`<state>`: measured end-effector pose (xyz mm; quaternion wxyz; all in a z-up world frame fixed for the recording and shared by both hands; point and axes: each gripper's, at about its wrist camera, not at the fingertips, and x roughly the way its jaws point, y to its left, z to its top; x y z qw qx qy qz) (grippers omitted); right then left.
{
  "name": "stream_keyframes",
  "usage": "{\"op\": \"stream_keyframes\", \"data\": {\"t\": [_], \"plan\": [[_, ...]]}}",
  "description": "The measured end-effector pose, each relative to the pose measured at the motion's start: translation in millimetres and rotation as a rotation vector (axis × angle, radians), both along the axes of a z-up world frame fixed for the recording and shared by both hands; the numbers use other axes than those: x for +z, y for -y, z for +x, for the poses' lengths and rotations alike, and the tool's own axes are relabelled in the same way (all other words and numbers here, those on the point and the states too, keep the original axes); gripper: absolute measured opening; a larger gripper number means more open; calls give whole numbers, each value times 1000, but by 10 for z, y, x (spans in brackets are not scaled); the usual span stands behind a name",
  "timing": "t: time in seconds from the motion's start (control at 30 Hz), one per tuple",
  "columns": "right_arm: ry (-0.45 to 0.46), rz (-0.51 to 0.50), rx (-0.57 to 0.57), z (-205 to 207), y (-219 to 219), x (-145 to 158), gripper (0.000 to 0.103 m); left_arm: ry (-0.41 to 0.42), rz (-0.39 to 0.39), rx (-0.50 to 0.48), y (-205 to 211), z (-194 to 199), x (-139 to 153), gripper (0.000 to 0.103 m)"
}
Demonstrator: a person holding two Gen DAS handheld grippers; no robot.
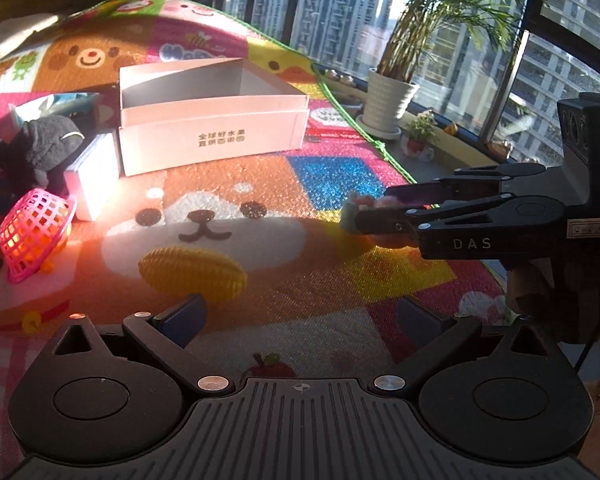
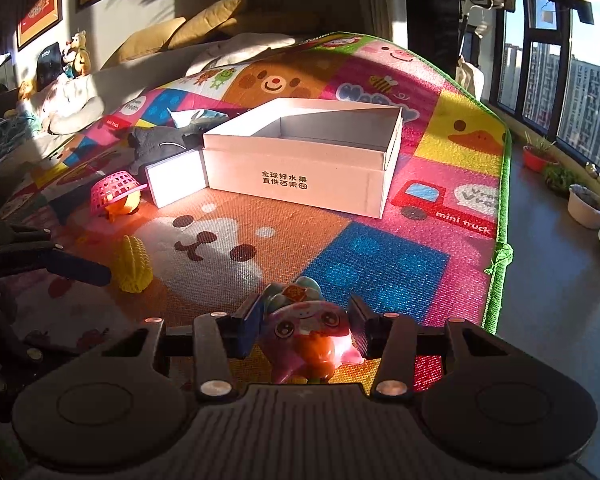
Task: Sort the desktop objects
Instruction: 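Lift the corn toy with the left tool while the right tool grasps the pink pig toy, then carry corn and pig into the white box and open both tools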
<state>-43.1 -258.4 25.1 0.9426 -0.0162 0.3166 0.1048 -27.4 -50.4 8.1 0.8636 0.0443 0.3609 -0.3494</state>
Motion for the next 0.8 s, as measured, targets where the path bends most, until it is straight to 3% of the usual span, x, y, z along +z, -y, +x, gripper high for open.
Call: {"op": "stream_keyframes", "data": {"t": [0.13,0.37,0.53,0.8], "plan": [[10,17,-5,-9,5,-25,47,30,38,13,82,-59,-3,103],[29,8,-5,-27,-45,-73,49,210,199,227,9,-33,29,103],[32,3,1,-46,-53,-90,49,148,163,271,-49,183,-8,103],[43,-45,23,-103,-111,-77,49,142,174,273,55,304,-101,99]]}}
